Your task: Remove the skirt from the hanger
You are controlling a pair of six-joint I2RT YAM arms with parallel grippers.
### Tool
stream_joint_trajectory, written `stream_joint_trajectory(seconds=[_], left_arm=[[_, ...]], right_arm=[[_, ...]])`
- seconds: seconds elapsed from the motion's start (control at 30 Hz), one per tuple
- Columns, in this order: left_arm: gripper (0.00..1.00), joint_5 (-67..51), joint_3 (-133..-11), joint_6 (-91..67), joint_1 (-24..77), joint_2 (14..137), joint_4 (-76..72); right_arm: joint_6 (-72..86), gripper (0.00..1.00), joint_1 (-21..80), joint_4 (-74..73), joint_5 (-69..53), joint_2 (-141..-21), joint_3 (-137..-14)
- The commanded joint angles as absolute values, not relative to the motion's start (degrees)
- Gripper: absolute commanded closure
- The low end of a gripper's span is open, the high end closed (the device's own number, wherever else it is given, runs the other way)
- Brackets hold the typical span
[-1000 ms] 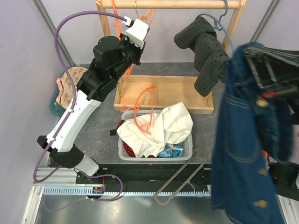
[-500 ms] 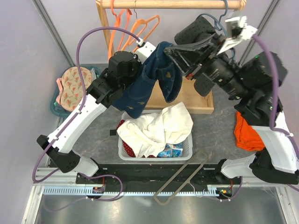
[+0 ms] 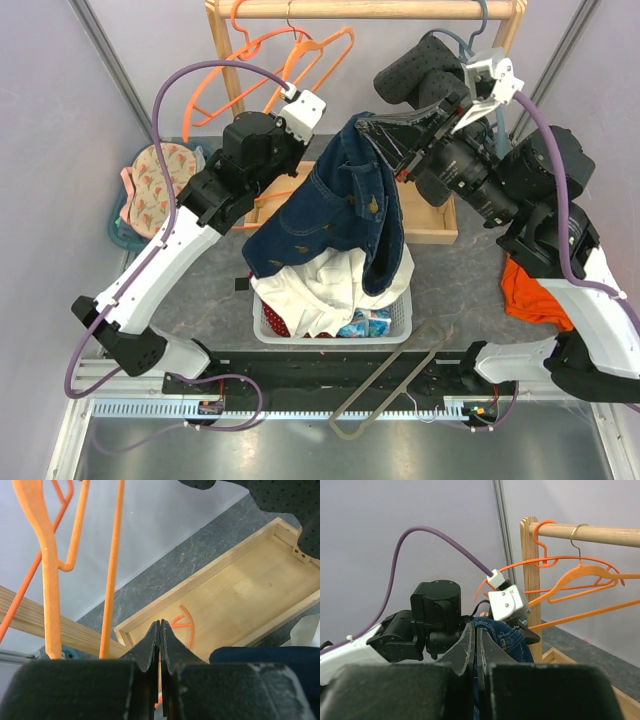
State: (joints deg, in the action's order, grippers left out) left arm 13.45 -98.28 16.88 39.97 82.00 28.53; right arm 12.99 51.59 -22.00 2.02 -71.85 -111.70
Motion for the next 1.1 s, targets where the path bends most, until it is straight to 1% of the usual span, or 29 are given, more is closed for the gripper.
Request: stream_joint_trajectory(seconds=[0.0,0.13,0.23,0.27,0.33,0.37,0.4,0.53,0.63,0.67,0.7,0.73,0.77,0.8,0.9,0.93,1.07], left_arm=[[0.98,13.8,-96.9,17.4,38.7,79.2,26.0],[0.98,12.1,-92.8,21.4,38.3,77.2,25.9],[0.98,11.0,-87.0,24.9,37.0,74.5,24.8],[0.97,10.6,-85.5,25.2,35.4,72.9,23.8],[0.78,9.0,-82.0,25.6,33.4,71.7,23.2],[0.67,8.1,-81.3,25.2,31.0,70.8,22.9],[0.54,6.8,-80.5,24.8,29.8,70.6,22.8],[0.48,4.8,-75.7,24.0,25.6,69.5,21.4],[0.43,3.6,-71.6,23.9,23.3,68.8,20.1],[0.41,3.3,-70.4,24.2,22.2,68.7,19.6],[0.34,2.5,-69.5,24.9,21.7,68.6,18.6],[0.29,2.1,-67.8,25.4,21.1,68.8,18.3],[0.24,1.8,-67.2,25.7,19.9,69.0,17.9],[0.17,0.7,-66.6,26.4,19.1,69.3,17.7],[0.09,-1.7,-65.9,26.9,15.9,70.7,16.9],[0.07,-1.8,-65.9,27.2,14.8,71.6,16.4],[0.05,-1.9,-65.8,29.4,12.7,73.7,14.6]], right_arm=[[13.6,1.00,51.7,-18.3,4.4,-70.4,-110.3],[17.0,1.00,51.7,-19.7,2.1,-70.4,-104.9],[19.4,1.00,51.6,-19.3,-3.2,-69.6,-101.9],[19.7,1.00,51.8,-19.2,-5.2,-69.3,-102.2],[20.3,1.00,51.8,-18.4,-6.7,-68.1,-103.0],[20.5,1.00,51.7,-18.0,-7.8,-67.3,-104.5],[20.7,1.00,51.7,-17.9,-8.4,-67.2,-105.5],[21.5,1.00,51.7,-19.2,-8.4,-67.6,-108.5],[21.3,1.00,51.7,-21.3,-3.9,-67.8,-105.5],[21.4,1.00,51.6,-21.5,-2.6,-67.4,-101.6],[21.7,1.00,51.7,-21.6,-1.5,-67.3,-99.3],[22.0,1.00,51.7,-21.7,-0.4,-67.3,-96.7],[23.0,1.00,51.6,-21.8,1.4,-67.7,-91.5],[23.5,1.00,51.3,-21.8,1.8,-68.0,-88.7],[26.3,1.00,50.5,-20.8,1.9,-70.6,-77.4],[27.0,1.00,50.3,-18.7,0.5,-71.3,-71.3],[30.2,1.00,49.7,-11.8,0.1,-76.2,-59.3]])
